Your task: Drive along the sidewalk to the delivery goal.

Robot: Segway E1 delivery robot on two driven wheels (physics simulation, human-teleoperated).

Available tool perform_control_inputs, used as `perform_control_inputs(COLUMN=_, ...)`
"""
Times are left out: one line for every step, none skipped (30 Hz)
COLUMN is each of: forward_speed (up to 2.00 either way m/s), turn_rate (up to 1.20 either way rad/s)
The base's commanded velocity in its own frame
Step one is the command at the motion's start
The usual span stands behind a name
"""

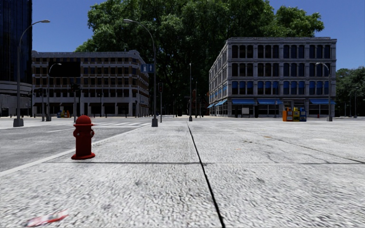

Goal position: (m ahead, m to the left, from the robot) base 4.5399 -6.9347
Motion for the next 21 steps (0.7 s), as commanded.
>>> perform_control_inputs(forward_speed=1.97, turn_rate=0.0)
perform_control_inputs(forward_speed=1.97, turn_rate=0.0)
perform_control_inputs(forward_speed=1.97, turn_rate=0.0)
perform_control_inputs(forward_speed=1.97, turn_rate=0.0)
perform_control_inputs(forward_speed=1.97, turn_rate=0.0)
perform_control_inputs(forward_speed=1.97, turn_rate=0.0)
perform_control_inputs(forward_speed=1.97, turn_rate=0.0)
perform_control_inputs(forward_speed=1.97, turn_rate=0.0)
perform_control_inputs(forward_speed=1.97, turn_rate=0.0)
perform_control_inputs(forward_speed=1.97, turn_rate=0.0)
perform_control_inputs(forward_speed=1.97, turn_rate=0.0)
perform_control_inputs(forward_speed=1.97, turn_rate=0.0)
perform_control_inputs(forward_speed=1.97, turn_rate=0.0)
perform_control_inputs(forward_speed=1.97, turn_rate=0.0)
perform_control_inputs(forward_speed=1.97, turn_rate=0.0)
perform_control_inputs(forward_speed=1.97, turn_rate=0.0)
perform_control_inputs(forward_speed=1.97, turn_rate=0.0)
perform_control_inputs(forward_speed=1.97, turn_rate=0.0)
perform_control_inputs(forward_speed=1.97, turn_rate=0.0)
perform_control_inputs(forward_speed=1.97, turn_rate=0.0)
perform_control_inputs(forward_speed=1.97, turn_rate=0.0)
